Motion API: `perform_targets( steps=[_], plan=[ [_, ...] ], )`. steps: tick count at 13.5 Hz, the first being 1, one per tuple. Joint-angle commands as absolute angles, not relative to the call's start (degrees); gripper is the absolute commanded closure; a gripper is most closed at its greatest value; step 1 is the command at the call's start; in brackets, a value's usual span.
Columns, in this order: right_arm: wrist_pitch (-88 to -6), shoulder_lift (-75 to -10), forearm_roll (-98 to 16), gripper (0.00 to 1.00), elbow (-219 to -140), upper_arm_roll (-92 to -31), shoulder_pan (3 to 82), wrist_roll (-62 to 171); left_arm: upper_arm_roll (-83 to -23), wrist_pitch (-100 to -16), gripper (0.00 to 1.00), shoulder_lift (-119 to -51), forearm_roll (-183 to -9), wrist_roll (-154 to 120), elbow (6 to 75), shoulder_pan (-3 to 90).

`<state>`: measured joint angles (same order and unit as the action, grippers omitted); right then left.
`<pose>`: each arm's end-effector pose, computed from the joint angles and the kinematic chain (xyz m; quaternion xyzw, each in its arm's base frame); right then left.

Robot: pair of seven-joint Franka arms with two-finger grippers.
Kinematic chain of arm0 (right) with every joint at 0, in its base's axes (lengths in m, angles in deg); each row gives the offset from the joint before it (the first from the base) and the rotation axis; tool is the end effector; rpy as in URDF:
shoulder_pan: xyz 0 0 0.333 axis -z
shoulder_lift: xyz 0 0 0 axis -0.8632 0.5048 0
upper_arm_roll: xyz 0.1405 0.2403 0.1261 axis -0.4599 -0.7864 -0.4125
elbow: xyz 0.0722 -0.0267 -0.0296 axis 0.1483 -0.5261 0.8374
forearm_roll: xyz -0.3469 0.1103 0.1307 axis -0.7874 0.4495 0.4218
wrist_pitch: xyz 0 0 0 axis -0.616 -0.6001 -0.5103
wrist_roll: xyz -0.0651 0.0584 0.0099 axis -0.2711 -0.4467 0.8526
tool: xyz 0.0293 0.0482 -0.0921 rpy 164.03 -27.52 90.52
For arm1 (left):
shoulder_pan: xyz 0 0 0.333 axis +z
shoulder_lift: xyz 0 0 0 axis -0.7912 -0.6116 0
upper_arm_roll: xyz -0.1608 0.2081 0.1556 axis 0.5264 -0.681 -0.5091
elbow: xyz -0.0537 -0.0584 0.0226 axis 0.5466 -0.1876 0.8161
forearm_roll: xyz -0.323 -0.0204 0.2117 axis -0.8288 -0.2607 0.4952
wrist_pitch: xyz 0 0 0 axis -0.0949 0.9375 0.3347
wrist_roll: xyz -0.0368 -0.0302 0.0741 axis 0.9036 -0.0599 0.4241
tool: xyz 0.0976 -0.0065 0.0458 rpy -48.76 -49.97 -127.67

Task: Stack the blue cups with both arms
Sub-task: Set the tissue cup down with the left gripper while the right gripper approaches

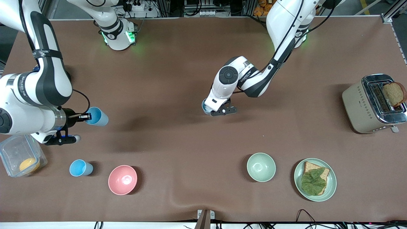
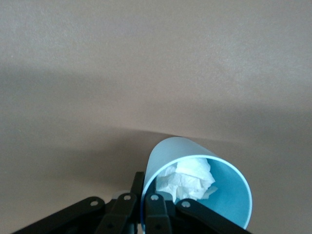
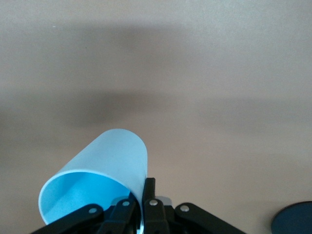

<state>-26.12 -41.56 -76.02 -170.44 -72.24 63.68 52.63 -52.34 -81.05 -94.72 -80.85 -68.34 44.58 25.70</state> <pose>0.6247 0.0130 0.3697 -0.9840 -0.0315 0.1703 0.0412 0.4616 -0.4519 0.2143 0.9939 0.0925 -0.0312 0.0522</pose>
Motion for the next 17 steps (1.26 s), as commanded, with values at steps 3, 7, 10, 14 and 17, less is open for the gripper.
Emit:
perform_targets(
  steps=[3, 7, 10, 14, 17],
  plan=[
    [-24.24, -41.82, -73.73, 1.00, -169.69, -72.62, 63.11, 50.45, -52.84, -80.25, 0.00, -93.51, -78.70, -72.02, 43.37, 25.40],
    [-24.06, -42.52, -68.89, 1.00, -168.21, -72.62, 55.50, 38.72, -52.93, -70.42, 0.00, -81.14, -78.52, -71.15, 43.29, 29.51],
    [-26.15, -42.08, -68.36, 1.00, -166.26, -72.45, 45.30, 22.79, -52.93, -64.36, 0.00, -73.39, -78.52, -65.99, 43.20, 34.36],
    [-32.66, -40.50, -64.94, 1.00, -166.26, -72.36, 37.10, 14.50, -52.66, -61.35, 0.00, -67.75, -78.61, -56.74, 43.37, 43.49],
    [-36.70, -39.28, -64.49, 1.00, -166.35, -72.36, 32.19, 14.40, -52.57, -59.33, 0.00, -66.08, -79.39, -50.52, 43.20, 48.86]
  ],
)
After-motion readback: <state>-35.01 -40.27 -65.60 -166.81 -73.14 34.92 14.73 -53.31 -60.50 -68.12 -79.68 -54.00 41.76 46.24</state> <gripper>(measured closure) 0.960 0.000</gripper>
